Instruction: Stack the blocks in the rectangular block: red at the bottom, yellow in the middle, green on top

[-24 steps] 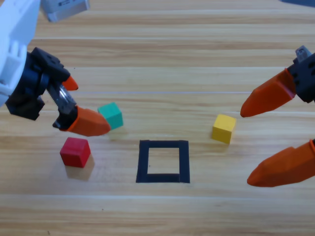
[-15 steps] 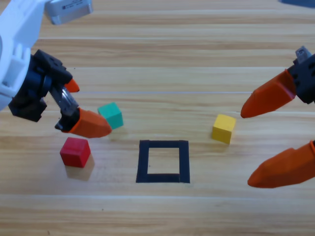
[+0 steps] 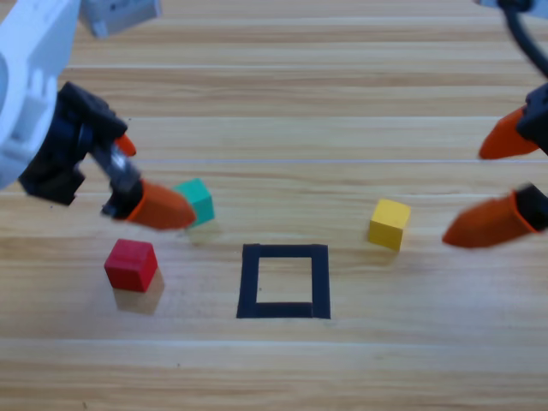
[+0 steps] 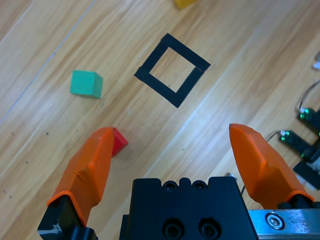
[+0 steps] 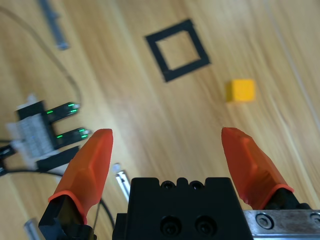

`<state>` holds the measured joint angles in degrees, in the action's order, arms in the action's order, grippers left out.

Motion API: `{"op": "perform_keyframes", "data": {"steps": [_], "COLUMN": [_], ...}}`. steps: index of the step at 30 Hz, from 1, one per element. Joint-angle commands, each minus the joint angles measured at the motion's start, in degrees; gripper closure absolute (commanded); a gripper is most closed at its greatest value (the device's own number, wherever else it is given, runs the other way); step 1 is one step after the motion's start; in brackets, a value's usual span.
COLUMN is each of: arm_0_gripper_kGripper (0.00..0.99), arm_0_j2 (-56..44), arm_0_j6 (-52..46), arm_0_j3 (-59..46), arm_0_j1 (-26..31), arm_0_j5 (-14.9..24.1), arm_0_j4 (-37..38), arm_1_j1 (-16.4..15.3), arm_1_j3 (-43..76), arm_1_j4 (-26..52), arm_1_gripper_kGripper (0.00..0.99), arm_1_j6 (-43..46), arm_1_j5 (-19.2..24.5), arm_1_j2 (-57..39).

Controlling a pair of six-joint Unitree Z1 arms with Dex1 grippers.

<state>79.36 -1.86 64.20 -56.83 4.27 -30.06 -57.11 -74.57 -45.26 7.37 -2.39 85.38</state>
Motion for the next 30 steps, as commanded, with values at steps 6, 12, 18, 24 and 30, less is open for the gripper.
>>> {"op": "perform_keyframes", "data": {"steps": [6, 12, 18, 24, 30], "arm_0_gripper_kGripper": [0.016, 0.019, 0.021, 0.030, 0.030], "arm_0_j2": [8.61, 13.01, 20.22, 26.02, 26.72], "arm_0_j6": [-21.43, -27.41, -28.81, -28.72, -29.08], "arm_0_j3": [4.18, 4.01, 5.32, 6.29, 4.97], "arm_0_j1": [9.54, 14.73, 15.70, 15.70, 15.70], "arm_0_j5": [6.19, 6.90, 6.02, 2.32, 1.62], "arm_0_j4": [-5.45, -9.32, -12.13, -12.22, -10.37], "arm_1_j1": [8.94, 11.67, 11.84, 11.84, 11.84], "arm_1_j3": [-6.81, -17.36, -17.10, -14.99, -14.64], "arm_1_j4": [-1.14, -5.71, -3.95, -0.97, 1.76], "arm_1_gripper_kGripper": [0.030, 0.014, 0.002, 0.011, 0.014], "arm_1_j6": [-16.07, -34.88, -53.78, -61.69, -62.04], "arm_1_j5": [8.10, 11.00, 15.92, 13.55, 9.77], "arm_1_j2": [19.82, 28.70, 33.54, 38.11, 40.92]}}
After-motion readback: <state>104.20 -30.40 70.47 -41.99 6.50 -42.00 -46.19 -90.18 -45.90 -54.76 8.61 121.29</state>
